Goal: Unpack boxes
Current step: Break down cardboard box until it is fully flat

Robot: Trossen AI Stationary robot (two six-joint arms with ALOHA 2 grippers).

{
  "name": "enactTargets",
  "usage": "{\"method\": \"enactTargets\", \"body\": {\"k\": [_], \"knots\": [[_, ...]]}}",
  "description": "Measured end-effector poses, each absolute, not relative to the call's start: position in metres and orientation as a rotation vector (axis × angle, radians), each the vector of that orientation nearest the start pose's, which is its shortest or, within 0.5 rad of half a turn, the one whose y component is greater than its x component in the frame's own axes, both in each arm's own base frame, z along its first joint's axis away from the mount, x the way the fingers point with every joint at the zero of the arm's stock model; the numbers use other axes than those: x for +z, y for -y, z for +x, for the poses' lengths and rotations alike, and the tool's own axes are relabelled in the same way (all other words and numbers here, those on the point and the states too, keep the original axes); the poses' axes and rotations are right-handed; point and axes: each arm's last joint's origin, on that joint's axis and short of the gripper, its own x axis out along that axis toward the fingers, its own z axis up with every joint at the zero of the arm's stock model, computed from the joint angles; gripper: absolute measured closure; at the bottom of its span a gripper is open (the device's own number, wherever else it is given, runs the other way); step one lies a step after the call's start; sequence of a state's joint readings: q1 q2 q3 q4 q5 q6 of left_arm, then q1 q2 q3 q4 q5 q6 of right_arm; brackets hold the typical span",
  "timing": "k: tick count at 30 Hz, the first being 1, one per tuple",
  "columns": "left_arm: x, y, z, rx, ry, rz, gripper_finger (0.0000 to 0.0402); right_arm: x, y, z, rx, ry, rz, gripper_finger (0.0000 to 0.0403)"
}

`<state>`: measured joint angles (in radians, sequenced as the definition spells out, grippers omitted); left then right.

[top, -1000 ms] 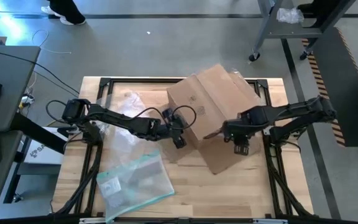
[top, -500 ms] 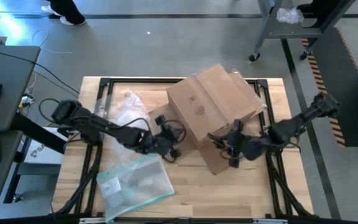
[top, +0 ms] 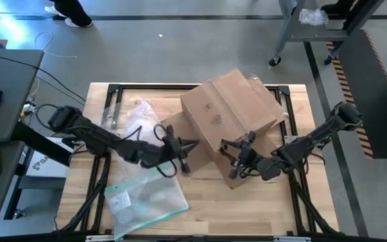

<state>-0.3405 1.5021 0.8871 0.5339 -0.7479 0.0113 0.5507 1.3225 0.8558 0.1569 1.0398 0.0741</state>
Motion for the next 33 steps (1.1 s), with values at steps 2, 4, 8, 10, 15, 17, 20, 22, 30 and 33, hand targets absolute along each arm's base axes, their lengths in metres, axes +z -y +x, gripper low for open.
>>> {"method": "enactTargets", "body": {"k": [2,4,8,10,15,17,20,22,30,33], "knots": [[0.265,0.079,0.310,0.301,0.006,0.003,0.0359,0.276,-0.124,0.255,-0.502,-0.196,-0.147,0.0287],[0.261,0.071,0.308,0.194,0.073,-0.043,0.0332,0.274,-0.121,0.259,-0.523,-0.185,-0.112,0.0287],[0.250,0.061,0.315,0.087,0.099,-0.086,0.0268,0.269,-0.117,0.265,-0.548,-0.186,-0.100,0.0287],[0.247,0.061,0.320,0.077,0.129,-0.108,0.0237,0.269,-0.116,0.269,-0.555,-0.172,-0.090,0.0287],[0.246,0.062,0.333,0.072,0.186,-0.105,0.0187,0.266,-0.116,0.278,-0.536,-0.164,-0.136,0.0287],[0.250,0.062,0.334,0.084,0.201,-0.104,0.0179,0.265,-0.115,0.279,-0.539,-0.168,-0.138,0.0287],[0.253,0.062,0.336,0.104,0.209,-0.087,0.0176,0.263,-0.115,0.281,-0.546,-0.169,-0.139,0.0287],[0.257,0.062,0.337,0.109,0.218,-0.066,0.0176,0.260,-0.114,0.283,-0.552,-0.175,-0.145,0.0287],[0.262,0.063,0.351,0.168,0.197,-0.010,0.0176,0.251,-0.111,0.292,-0.557,-0.182,-0.147,0.0287],[0.261,0.064,0.359,0.192,0.196,-0.024,0.0176,0.249,-0.112,0.293,-0.549,-0.184,-0.148,0.0287]]}}
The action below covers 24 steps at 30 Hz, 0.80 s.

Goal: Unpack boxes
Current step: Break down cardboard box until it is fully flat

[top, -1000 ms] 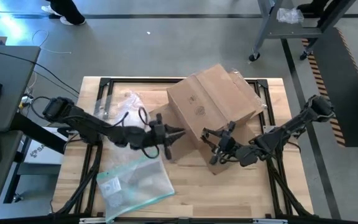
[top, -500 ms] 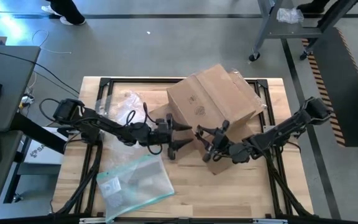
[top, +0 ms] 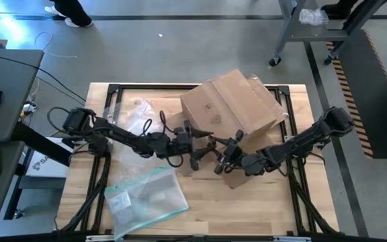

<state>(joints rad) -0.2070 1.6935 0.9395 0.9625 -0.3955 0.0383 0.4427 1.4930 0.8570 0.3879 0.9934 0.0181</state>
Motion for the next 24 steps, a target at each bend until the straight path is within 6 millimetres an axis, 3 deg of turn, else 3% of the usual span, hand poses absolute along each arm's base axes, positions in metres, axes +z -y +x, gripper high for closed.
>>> {"method": "enactTargets", "body": {"k": [6,14,16,18,24], "knots": [[0.258,0.063,0.363,0.261,0.162,-0.033,0.0199,0.248,-0.113,0.293,-0.548,-0.193,-0.155,0.0287],[0.263,0.061,0.359,0.285,0.134,-0.055,0.0329,0.245,-0.113,0.292,-0.561,-0.214,-0.171,0.0284],[0.263,0.061,0.357,0.283,0.105,-0.051,0.0330,0.243,-0.113,0.291,-0.552,-0.239,-0.193,0.0261],[0.265,0.061,0.354,0.279,0.081,-0.037,0.0364,0.240,-0.114,0.289,-0.509,-0.284,-0.230,0.0224],[0.288,0.061,0.328,0.286,0.135,-0.046,0.0366,0.245,-0.113,0.266,-0.471,-0.373,-0.181,0.0119]]}}
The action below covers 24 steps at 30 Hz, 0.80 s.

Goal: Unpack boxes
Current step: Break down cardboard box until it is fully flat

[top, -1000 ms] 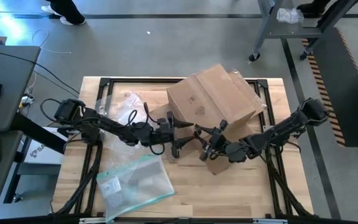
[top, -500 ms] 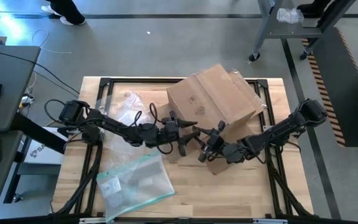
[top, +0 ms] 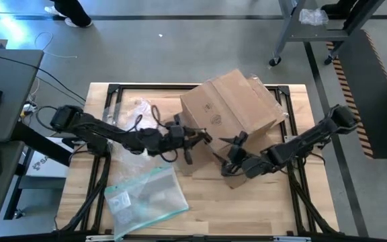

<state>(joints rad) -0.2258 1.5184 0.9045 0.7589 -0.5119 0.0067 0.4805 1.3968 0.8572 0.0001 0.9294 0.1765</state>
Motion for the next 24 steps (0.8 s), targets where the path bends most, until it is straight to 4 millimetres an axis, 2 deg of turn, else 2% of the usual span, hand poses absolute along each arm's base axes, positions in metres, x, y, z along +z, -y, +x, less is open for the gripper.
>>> {"method": "enactTargets", "body": {"k": [2,5,7,10,13,15,19,24], "knots": [[0.290,0.062,0.314,0.270,0.182,-0.028,0.0366,0.246,-0.114,0.256,-0.457,-0.398,-0.196,0.0107],[0.294,0.062,0.288,0.168,0.351,0.016,0.0366,0.232,-0.118,0.245,-0.417,-0.378,-0.206,0.0106],[0.292,0.062,0.274,0.062,0.489,0.019,0.0366,0.224,-0.120,0.244,-0.354,-0.292,-0.149,0.0111],[0.286,0.064,0.265,-0.031,0.610,0.004,0.0366,0.223,-0.117,0.248,-0.177,-0.053,0.005,0.0119],[0.284,0.067,0.270,-0.048,0.644,-0.006,0.0366,0.228,-0.110,0.254,-0.072,0.188,0.060,0.0125],[0.283,0.071,0.278,-0.055,0.642,-0.005,0.0366,0.234,-0.107,0.262,-0.054,0.285,0.035,0.0126],[0.291,0.079,0.290,-0.069,0.675,0.027,0.0366,0.245,-0.107,0.288,-0.022,0.336,-0.040,0.0126],[0.293,0.082,0.294,-0.078,0.678,0.044,0.0366,0.261,-0.113,0.314,0.011,0.391,-0.062,0.0128]]}}
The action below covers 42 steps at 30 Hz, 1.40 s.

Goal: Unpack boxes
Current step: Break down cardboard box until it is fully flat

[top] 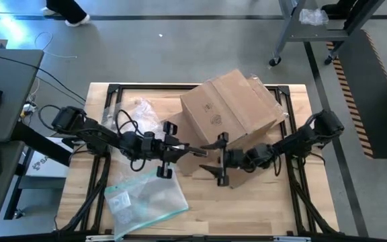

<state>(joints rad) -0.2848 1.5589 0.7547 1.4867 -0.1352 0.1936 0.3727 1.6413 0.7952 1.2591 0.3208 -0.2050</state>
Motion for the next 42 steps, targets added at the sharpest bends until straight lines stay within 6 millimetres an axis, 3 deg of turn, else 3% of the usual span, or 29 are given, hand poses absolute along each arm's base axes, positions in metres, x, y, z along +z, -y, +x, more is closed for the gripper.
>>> {"method": "enactTargets", "body": {"k": [5,16,22,25,29,35,42], "knots": [[0.293,0.083,0.293,-0.084,0.675,0.043,0.0366,0.274,-0.117,0.321,0.026,0.428,-0.076,0.0165],[0.290,0.084,0.295,-0.090,0.636,0.031,0.0354,0.281,-0.110,0.332,0.005,0.380,-0.091,0.0330],[0.277,0.087,0.295,-0.093,0.470,0.073,0.0294,0.283,-0.117,0.325,-0.069,0.280,-0.115,0.0331],[0.276,0.087,0.280,-0.018,0.340,0.112,0.0271,0.292,-0.118,0.312,-0.153,0.173,-0.147,0.0331],[0.263,0.088,0.257,0.117,0.030,0.201,0.0256,0.304,-0.114,0.288,-0.252,0.020,-0.177,0.0331],[0.281,0.093,0.226,0.273,-0.049,0.267,0.0254,0.308,-0.096,0.255,-0.294,-0.196,-0.068,0.0331],[0.315,0.089,0.250,0.310,-0.165,0.341,0.0248,0.293,-0.075,0.263,-0.102,-0.351,0.099,0.0331]]}}
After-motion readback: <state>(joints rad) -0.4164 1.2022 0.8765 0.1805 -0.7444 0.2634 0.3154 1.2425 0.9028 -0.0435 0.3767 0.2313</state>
